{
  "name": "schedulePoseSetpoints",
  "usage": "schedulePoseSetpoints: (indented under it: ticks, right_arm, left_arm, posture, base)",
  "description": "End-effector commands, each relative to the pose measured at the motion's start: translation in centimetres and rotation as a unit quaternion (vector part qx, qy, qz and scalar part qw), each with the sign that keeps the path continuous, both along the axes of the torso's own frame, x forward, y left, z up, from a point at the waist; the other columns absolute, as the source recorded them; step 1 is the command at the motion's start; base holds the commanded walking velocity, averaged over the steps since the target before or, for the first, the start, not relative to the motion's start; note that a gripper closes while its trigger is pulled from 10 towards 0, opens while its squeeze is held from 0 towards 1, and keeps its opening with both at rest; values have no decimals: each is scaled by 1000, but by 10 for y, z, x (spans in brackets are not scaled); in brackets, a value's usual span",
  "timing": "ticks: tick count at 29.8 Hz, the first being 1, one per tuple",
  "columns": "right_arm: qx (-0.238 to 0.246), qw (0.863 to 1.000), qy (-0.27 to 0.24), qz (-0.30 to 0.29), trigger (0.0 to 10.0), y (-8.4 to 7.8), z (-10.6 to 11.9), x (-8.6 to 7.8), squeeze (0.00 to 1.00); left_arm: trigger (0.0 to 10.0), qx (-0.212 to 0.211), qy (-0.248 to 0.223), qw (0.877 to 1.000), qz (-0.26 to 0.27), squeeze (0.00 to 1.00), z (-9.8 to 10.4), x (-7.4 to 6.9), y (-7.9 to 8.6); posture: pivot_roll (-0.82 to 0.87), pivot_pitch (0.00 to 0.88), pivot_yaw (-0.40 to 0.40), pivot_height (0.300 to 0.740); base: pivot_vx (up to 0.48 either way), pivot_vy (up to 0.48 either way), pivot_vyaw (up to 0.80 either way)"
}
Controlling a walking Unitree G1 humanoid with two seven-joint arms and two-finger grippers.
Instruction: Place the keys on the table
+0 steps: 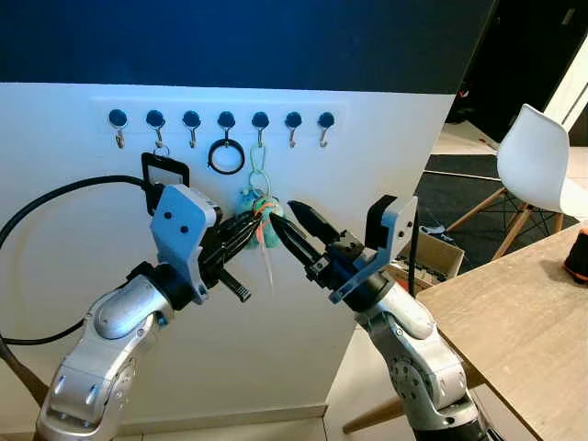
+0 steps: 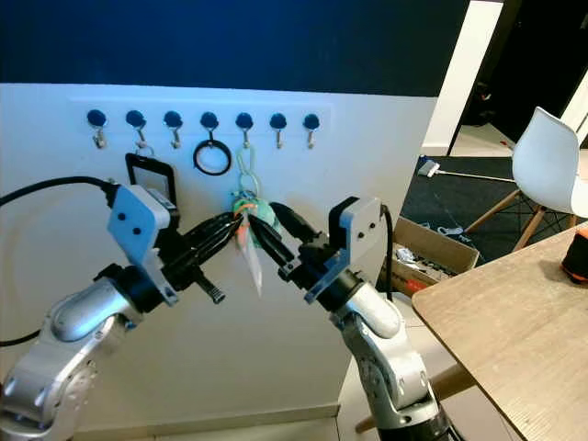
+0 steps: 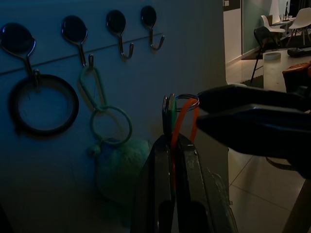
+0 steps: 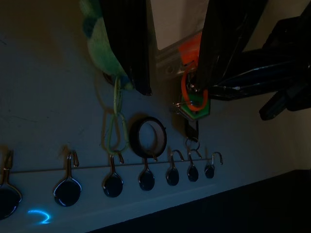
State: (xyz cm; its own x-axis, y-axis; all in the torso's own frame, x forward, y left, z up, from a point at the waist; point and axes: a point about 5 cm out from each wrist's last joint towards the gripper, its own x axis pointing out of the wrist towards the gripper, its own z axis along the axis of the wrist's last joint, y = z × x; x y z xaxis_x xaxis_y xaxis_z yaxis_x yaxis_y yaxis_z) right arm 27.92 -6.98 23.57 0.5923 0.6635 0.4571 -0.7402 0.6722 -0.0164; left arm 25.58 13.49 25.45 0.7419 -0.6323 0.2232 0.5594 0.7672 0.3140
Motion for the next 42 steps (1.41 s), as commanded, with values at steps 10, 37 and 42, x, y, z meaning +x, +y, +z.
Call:
schedulePoseSetpoints:
  ticks: [10,37,42]
  right_arm:
    - [-6,1000,14,6,0,2,-4,3,0]
    - [-2,1000,14,-25,10000,-7,-3,4,0]
    - [-3,999,13,-30,10000,-9,-3,4,0]
  left_arm:
    - [10000,1,-4,1000,-23,0,4,-7,-6]
    - [10000,-3,-12,999,30,0,6,0,6]
    - [10000,-5,-15,999,34,0,8,2,9]
  posture:
    - [165,69,-54,740]
    - [160,80,-52,740]
    - [154,81,-49,740]
  base:
    - [0,0,0]
    - [0,0,0]
    - [0,0,0]
